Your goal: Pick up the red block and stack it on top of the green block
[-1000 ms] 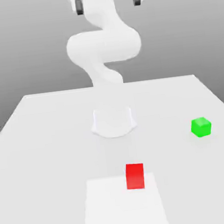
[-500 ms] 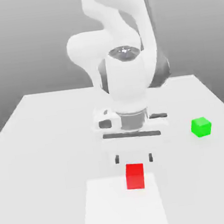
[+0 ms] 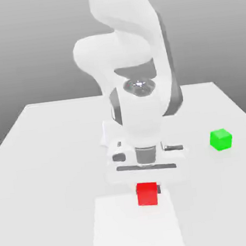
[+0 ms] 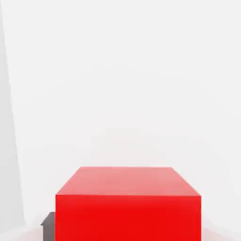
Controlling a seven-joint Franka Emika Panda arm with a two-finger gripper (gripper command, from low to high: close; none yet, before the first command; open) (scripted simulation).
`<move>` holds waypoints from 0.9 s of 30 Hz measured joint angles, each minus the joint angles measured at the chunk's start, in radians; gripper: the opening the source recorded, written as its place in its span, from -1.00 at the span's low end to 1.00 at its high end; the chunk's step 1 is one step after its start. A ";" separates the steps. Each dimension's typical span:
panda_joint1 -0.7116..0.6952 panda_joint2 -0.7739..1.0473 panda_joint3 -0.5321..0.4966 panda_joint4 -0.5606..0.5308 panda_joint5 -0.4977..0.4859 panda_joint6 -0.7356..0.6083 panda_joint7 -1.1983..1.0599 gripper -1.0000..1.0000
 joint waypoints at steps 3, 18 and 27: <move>0.014 -0.108 -0.004 -0.015 0.030 -0.092 -0.021 -1.00; 0.478 -0.260 0.166 -0.021 0.168 -0.228 -0.565 -1.00; 0.782 -0.313 0.274 -0.024 0.220 -0.279 -0.897 -1.00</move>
